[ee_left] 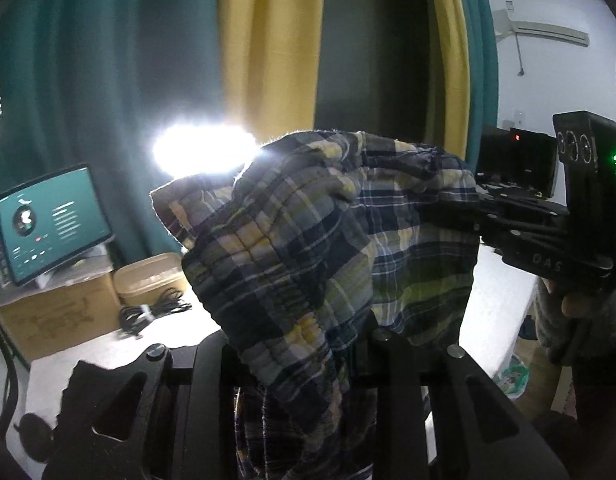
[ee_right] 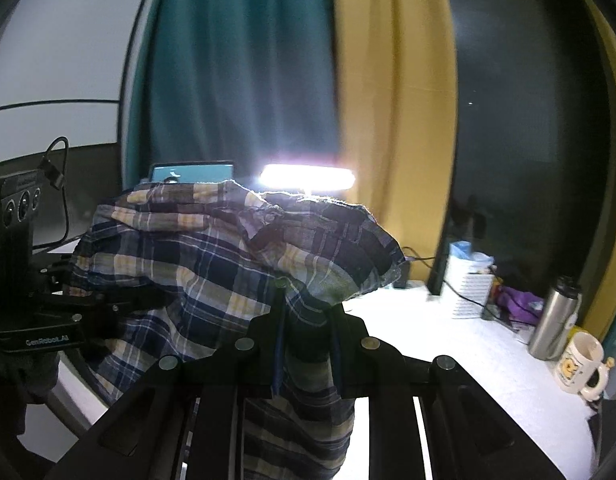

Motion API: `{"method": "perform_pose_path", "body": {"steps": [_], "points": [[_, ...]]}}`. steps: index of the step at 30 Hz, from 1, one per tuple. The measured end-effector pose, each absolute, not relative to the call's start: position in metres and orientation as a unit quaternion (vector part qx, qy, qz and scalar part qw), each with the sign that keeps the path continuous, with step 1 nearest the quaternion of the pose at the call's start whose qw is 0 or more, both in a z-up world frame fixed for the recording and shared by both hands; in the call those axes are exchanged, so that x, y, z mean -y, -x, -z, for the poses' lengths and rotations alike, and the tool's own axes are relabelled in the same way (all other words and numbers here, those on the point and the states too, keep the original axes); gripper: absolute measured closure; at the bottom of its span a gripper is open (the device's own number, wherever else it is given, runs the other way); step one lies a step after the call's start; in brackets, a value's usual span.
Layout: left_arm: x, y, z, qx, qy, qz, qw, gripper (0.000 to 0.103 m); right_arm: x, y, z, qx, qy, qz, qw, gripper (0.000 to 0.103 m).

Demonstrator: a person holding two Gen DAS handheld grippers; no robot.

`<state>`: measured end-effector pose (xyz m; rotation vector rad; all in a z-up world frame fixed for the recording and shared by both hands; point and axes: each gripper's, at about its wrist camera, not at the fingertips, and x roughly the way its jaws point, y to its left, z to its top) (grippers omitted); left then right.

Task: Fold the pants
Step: 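Lift the pants with the left gripper while the right gripper grasps the waistband too, then lower the lifted pants onto the bed and open both grippers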

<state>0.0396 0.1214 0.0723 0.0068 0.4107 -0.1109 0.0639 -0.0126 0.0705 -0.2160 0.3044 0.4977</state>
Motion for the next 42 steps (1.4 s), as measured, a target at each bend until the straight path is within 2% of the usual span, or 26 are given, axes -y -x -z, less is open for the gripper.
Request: {"method": "perform_pose_path", "body": {"steps": [10, 30, 42], "points": [[-0.163, -0.042, -0.039, -0.250, 0.021, 0.034, 0.967, 0.076, -0.028, -0.086, -0.035, -0.202, 0.088, -0.269, 0.938, 0.084], [-0.225, -0.124, 0.046, -0.368, 0.079, 0.028, 0.926, 0.076, -0.069, -0.209, 0.059, -0.332, 0.054, -0.258, 0.906, 0.085], [-0.242, -0.147, 0.083, -0.428, 0.102, 0.011, 0.898, 0.072, -0.043, -0.280, 0.113, -0.422, 0.048, -0.147, 0.893, 0.084]]}}
